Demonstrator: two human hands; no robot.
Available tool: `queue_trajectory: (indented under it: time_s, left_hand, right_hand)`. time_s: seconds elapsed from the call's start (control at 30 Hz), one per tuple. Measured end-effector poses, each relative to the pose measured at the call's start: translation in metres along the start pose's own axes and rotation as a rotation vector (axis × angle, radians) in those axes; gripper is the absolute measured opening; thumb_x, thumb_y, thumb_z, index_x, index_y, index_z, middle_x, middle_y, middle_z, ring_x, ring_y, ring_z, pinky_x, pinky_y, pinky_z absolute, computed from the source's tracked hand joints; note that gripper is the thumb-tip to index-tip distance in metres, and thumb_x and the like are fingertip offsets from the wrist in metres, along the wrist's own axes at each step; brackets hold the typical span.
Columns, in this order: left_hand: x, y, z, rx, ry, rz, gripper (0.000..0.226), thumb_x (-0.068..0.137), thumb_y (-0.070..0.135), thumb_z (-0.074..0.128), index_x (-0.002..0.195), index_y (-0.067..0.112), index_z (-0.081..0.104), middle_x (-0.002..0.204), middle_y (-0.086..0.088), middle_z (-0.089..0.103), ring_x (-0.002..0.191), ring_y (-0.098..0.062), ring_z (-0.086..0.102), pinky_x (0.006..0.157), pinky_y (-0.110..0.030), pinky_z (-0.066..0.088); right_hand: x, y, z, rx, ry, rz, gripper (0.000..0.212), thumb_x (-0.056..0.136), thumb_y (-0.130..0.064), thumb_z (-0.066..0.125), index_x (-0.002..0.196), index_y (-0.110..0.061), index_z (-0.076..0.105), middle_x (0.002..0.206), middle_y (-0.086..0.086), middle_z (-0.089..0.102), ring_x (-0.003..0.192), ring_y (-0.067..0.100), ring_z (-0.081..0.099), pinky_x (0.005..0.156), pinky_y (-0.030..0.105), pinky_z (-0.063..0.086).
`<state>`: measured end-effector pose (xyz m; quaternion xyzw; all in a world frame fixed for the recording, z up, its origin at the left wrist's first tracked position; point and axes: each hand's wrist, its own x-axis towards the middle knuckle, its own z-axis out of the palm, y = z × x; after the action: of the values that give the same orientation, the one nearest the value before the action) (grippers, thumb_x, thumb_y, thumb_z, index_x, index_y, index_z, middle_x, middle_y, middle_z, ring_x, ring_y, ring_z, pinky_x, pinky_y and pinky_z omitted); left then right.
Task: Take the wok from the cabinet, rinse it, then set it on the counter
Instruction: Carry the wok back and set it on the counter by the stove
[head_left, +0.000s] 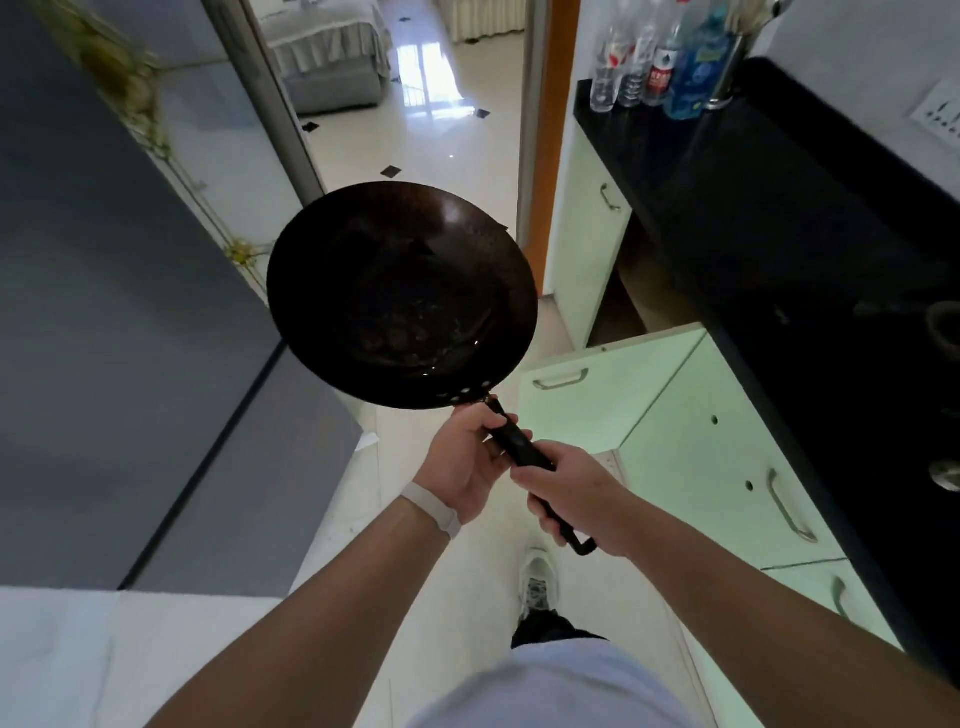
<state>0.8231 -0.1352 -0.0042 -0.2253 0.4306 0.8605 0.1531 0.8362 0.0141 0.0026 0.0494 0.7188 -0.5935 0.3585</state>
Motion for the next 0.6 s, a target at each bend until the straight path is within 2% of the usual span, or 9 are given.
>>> queue_trajectory:
  time_s: [0.13, 0.37, 0.6]
  left_hand:
    - [0.048, 0.049, 0.020, 0.017, 0.031, 0.037, 0.042, 0.071, 0.011, 0.055, 0.111, 0.005, 0.048, 0.096, -0.013, 0.054, 0.086, -0.029, 0.062, 0.070, -0.034, 0.056]
    - [0.114, 0.116, 0.036, 0.019, 0.007, 0.092, 0.049, 0.070, 0.012, 0.055, 0.118, 0.004, 0.048, 0.103, -0.015, 0.053, 0.089, -0.030, 0.064, 0.070, -0.034, 0.056]
    - [0.192, 0.167, 0.018, 0.008, -0.042, 0.024, 0.047, 0.071, 0.010, 0.053, 0.118, 0.005, 0.048, 0.103, -0.015, 0.053, 0.090, -0.031, 0.063, 0.071, -0.034, 0.057]
  right_hand:
    - [0.047, -0.052, -0.026, 0.021, -0.050, -0.027, 0.019, 0.095, -0.014, 0.057, 0.111, -0.005, 0.059, 0.059, 0.003, 0.052, 0.044, 0.016, 0.047, 0.042, 0.029, 0.042]
    - [0.116, -0.116, -0.053, 0.009, -0.082, -0.086, 0.017, 0.096, -0.015, 0.055, 0.110, -0.005, 0.057, 0.060, 0.004, 0.051, 0.045, 0.018, 0.046, 0.043, 0.030, 0.041]
    - [0.192, -0.155, -0.054, 0.021, -0.034, -0.031, 0.020, 0.097, -0.017, 0.056, 0.113, -0.005, 0.056, 0.062, 0.005, 0.052, 0.045, 0.017, 0.047, 0.042, 0.029, 0.041]
